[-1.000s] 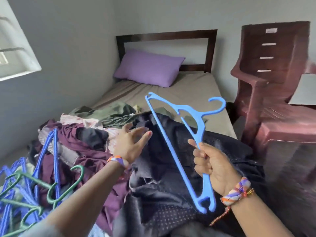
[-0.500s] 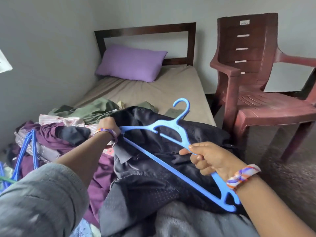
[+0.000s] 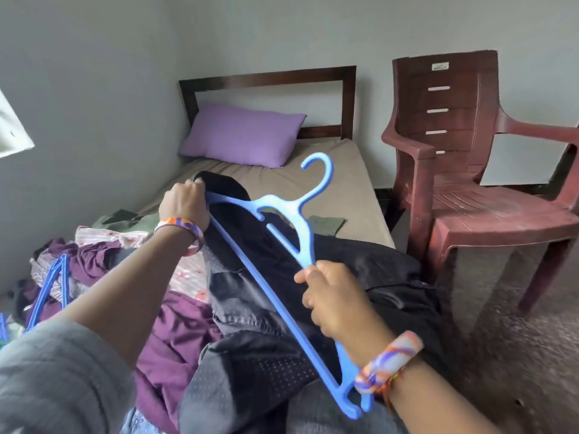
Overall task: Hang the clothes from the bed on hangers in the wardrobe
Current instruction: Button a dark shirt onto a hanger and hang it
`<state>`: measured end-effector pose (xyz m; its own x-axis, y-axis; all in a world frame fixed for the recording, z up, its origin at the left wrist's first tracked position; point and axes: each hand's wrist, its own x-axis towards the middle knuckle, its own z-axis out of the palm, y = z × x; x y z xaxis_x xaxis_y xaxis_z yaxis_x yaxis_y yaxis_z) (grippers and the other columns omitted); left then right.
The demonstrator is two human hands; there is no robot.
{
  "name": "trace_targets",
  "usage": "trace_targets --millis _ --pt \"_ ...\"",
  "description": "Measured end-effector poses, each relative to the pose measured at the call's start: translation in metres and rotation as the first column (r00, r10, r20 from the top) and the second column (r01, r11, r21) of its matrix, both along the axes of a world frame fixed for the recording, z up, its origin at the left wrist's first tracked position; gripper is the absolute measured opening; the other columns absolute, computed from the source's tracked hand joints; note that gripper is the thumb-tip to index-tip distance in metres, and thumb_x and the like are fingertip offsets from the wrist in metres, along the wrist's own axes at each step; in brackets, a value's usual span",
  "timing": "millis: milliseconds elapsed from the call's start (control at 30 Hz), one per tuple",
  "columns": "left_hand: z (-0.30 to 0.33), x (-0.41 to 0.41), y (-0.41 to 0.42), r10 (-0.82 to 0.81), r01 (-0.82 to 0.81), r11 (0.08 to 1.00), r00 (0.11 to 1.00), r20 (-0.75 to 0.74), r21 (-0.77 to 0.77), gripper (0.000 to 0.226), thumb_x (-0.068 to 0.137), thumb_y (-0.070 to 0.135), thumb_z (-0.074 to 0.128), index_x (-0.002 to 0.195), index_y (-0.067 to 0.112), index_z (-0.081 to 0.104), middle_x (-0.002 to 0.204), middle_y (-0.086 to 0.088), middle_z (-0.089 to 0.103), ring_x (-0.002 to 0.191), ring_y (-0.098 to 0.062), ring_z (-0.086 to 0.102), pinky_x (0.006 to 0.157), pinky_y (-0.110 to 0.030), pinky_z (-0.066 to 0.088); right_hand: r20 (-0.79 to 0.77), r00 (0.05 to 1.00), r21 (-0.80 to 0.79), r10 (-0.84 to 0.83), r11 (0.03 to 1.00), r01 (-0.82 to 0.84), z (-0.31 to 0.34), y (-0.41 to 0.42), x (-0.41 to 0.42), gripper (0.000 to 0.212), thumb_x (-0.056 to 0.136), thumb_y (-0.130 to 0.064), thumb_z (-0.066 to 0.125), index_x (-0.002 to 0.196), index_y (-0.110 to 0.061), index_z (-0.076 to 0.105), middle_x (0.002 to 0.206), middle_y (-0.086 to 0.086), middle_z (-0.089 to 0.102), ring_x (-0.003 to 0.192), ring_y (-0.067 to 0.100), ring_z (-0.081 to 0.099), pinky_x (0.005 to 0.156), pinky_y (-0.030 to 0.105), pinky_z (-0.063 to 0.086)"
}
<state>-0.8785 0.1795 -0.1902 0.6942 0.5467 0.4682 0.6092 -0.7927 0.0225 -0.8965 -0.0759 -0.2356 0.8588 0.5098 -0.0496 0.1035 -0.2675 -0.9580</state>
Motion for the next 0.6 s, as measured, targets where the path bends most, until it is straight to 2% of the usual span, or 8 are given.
trace_targets --millis 100,200,267,367,433,500,567,600 --pt "-0.006 -0.001 0.012 0.049 -0.052 0.996 0.998 -0.045 -0.070 0.031 0.084 0.003 0.052 0.115 -0.001 0.054 0.113 -0.026 0.059 0.104 -0.044 0.056 0.083 -0.044 0.046 0.279 0.960 -0.136 -0.004 0.990 0.044 -0.007 0.008 -0.015 0.030 0.100 -0.024 0.033 0.090 -0.011 0.059 0.088 0.012 0.062 0.080 0.027 0.056 0.068 0.032 0.040" --pt "-0.028 -0.001 0.004 -0.025 0.025 1.000 0.996 -0.085 0.005 0.035 0.088 0.001 0.040 0.123 -0.001 0.047 0.124 -0.022 0.052 0.104 -0.041 0.058 0.082 -0.045 0.047 0.373 0.928 -0.217 -0.013 0.971 0.101 0.000 0.018 -0.021 0.027 0.101 -0.023 0.030 0.084 -0.011 0.048 0.106 0.017 0.061 0.100 0.036 0.054 0.068 0.032 0.031" --pt "-0.047 -0.005 -0.007 -0.084 0.090 0.995 0.988 -0.129 0.046 0.046 0.089 -0.002 0.035 0.135 0.000 0.035 0.136 -0.018 0.041 0.103 -0.040 0.059 0.080 -0.044 0.047 0.361 0.932 -0.258 -0.027 0.958 0.127 0.002 0.027 -0.018 0.027 0.101 -0.020 0.031 0.097 -0.006 0.053 0.111 0.018 0.060 0.102 0.036 0.054 0.069 0.033 0.034" --pt "-0.055 -0.012 -0.002 -0.030 0.028 0.999 0.996 -0.089 -0.028 0.043 0.088 -0.003 0.038 0.131 -0.003 0.037 0.132 -0.022 0.044 0.104 -0.043 0.058 0.082 -0.046 0.046 0.247 0.969 -0.187 0.025 0.982 0.022 0.006 0.032 -0.017 0.029 0.098 -0.020 0.034 0.094 -0.004 0.058 0.094 0.018 0.061 0.084 0.031 0.056 0.080 0.039 0.049" --pt "-0.049 -0.015 0.014 0.065 -0.065 0.991 0.998 0.000 -0.121 0.032 0.087 0.000 0.043 0.118 -0.006 0.046 0.122 -0.027 0.051 0.107 -0.044 0.055 0.085 -0.047 0.045 0.339 0.938 -0.214 0.077 0.977 -0.002 0.007 0.027 -0.022 0.029 0.099 -0.023 0.033 0.084 -0.008 0.053 0.096 0.016 0.063 0.086 0.032 0.058 0.071 0.036 0.045" --pt "-0.040 -0.019 0.028 0.174 -0.152 0.961 0.982 0.075 -0.232 0.030 0.086 0.000 0.046 0.114 -0.008 0.048 0.120 -0.030 0.052 0.111 -0.045 0.053 0.088 -0.046 0.044 0.576 0.813 -0.282 0.084 0.954 0.101 -0.002 0.018 -0.031 0.024 0.099 -0.025 0.038 0.077 -0.017 0.038 0.091 0.013 0.065 0.084 0.033 0.062 0.059 0.031 0.032" --pt "-0.035 -0.025 0.035 0.257 -0.214 0.931 0.960 0.113 -0.296 0.034 0.085 0.000 0.051 0.117 -0.010 0.047 0.121 -0.031 0.051 0.113 -0.045 0.051 0.091 -0.047 0.043 0.727 0.667 -0.433 0.162 0.863 0.261 -0.012 0.009 -0.041 0.031 0.085 -0.025 0.065 0.071 -0.022 0.038 0.059 0.006 0.062 0.051 0.024 0.062 0.045 0.026 0.024" --pt "-0.034 -0.028 0.036 0.285 -0.240 0.919 0.953 0.106 -0.313 0.037 0.084 0.001 0.054 0.118 -0.011 0.046 0.122 -0.031 0.050 0.114 -0.045 0.051 0.092 -0.048 0.043 0.767 0.618 -0.440 0.171 0.842 0.313 -0.017 0.007 -0.041 0.035 0.073 -0.026 0.076 0.065 -0.023 0.042 0.046 0.004 0.055 0.036 0.018 0.056 0.040 0.024 0.018"
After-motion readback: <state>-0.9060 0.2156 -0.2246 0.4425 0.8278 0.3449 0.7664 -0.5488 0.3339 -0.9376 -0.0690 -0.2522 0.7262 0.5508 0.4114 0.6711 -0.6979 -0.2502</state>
